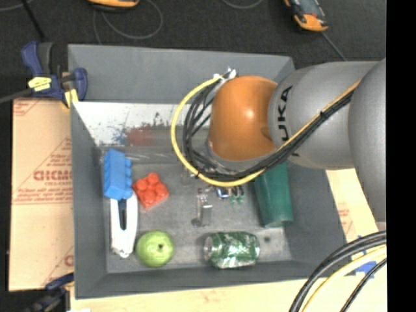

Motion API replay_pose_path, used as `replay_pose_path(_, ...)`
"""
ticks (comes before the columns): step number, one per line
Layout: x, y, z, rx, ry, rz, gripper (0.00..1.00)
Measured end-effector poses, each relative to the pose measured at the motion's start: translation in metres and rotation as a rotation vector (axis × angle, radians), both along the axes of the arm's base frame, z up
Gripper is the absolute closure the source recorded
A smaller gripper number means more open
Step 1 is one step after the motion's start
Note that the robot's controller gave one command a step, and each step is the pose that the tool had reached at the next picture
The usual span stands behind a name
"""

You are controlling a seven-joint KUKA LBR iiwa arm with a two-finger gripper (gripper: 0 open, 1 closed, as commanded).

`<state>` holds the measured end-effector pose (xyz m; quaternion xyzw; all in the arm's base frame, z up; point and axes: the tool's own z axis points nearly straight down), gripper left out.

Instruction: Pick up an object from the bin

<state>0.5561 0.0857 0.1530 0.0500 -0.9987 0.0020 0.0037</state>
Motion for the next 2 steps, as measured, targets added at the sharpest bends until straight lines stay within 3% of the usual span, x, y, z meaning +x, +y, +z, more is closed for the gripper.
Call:
replay_pose_path(1,-0.007,-0.028,0.034,0.008,-0.008,0.058,0.00)
replay_pose_path(2,-0.029,-0.069,0.015,0.004,-0.020,-0.022,0.00)
